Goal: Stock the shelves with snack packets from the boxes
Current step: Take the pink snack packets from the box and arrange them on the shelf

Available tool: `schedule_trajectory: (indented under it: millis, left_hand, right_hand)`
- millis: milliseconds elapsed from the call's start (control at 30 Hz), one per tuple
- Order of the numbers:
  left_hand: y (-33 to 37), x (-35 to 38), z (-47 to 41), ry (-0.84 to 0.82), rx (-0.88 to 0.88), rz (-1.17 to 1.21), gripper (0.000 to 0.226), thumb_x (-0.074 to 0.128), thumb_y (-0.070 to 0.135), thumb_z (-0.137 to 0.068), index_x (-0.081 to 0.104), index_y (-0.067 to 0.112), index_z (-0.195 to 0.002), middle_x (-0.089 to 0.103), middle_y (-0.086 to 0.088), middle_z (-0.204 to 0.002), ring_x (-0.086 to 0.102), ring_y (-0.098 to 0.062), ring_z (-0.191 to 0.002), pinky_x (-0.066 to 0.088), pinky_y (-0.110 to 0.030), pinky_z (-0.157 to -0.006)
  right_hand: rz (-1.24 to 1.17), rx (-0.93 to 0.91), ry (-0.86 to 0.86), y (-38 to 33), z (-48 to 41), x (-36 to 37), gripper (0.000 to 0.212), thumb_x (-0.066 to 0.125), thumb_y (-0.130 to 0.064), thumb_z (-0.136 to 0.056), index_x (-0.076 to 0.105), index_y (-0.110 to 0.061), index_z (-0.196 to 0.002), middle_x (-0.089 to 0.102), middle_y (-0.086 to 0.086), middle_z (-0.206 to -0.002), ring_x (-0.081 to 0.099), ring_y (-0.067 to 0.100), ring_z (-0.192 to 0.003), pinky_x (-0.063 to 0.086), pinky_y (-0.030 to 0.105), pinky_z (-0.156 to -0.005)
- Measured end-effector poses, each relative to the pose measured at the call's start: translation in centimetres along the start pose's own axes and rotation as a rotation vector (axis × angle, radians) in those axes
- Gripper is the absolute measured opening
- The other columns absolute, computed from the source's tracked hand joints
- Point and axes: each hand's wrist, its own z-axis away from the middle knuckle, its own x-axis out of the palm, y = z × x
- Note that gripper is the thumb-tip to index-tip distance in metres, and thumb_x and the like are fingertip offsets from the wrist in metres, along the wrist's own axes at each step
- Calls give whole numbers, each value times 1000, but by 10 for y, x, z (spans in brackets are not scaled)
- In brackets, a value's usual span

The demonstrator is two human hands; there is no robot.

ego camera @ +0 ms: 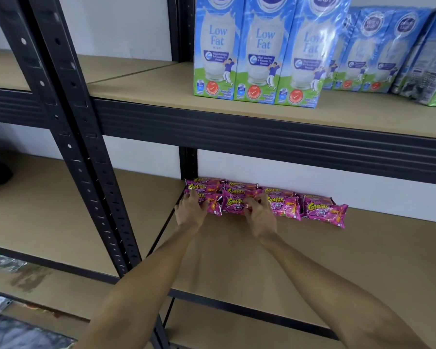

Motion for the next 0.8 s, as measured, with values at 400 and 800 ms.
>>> schedule_trajectory:
  millis: [400,800]
  left_hand:
    - [12,-3,23,54,-53,-78,37,49,50,-97,57,14,-102,68,-6,-96,64,-30,-97,44,-46,-92]
    - [120,9,125,-100,235,66,24,48,35,-101,57,22,-83,59,5,-67,63,-22,-66,55,-37,-73]
  right_hand:
    - [-101,-87,46,13,18,-21,31,65,-24,-93,62,-25,-124,40,-4,-123,61,13,-74,59,37,-67]
    - [-294,-27,-17,60,82,-105,27,55,-34,-101,75,-18,-108,63,-11,-63,57,0,-52,49,19,-57]
